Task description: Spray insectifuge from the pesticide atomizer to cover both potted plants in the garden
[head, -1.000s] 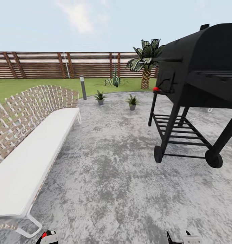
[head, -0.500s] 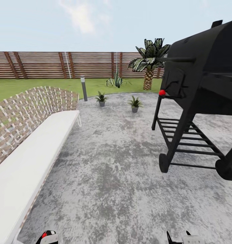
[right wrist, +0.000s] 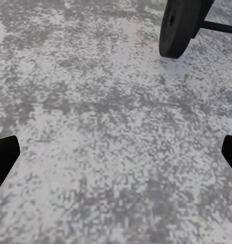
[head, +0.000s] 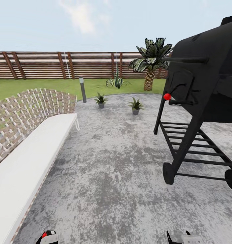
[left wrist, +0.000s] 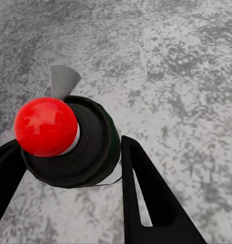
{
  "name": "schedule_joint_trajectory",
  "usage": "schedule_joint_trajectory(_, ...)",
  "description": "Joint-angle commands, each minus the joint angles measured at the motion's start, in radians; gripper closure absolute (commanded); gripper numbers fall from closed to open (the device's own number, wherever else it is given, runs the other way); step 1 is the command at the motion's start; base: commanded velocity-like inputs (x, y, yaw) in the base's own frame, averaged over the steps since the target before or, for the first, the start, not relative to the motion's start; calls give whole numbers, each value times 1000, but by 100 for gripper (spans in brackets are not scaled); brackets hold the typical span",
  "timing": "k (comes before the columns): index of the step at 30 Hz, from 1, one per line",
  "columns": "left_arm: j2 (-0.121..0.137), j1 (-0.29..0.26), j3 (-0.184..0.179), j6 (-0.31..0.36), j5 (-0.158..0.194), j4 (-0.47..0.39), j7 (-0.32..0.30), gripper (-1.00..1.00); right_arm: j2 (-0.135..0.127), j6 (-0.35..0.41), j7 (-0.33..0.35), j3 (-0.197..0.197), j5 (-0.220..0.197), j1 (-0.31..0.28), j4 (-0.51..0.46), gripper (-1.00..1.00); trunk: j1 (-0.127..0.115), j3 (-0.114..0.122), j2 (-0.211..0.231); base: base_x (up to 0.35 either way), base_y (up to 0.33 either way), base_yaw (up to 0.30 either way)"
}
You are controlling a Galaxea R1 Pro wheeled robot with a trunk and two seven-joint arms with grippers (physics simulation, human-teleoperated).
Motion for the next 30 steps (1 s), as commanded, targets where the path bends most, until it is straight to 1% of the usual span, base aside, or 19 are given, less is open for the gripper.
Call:
schedule_joint_trajectory(1,0,-1,1,-3,-3,1,3,100,0,-3,0,-5,5,-1,1,-100,0,-1,0,339,0,0)
schedule_joint_trajectory(30,1,-1,1,-3,-3,1,3,100,0,-3,0,-4,5,-1,1,-100,0,-1,0,339,0,0)
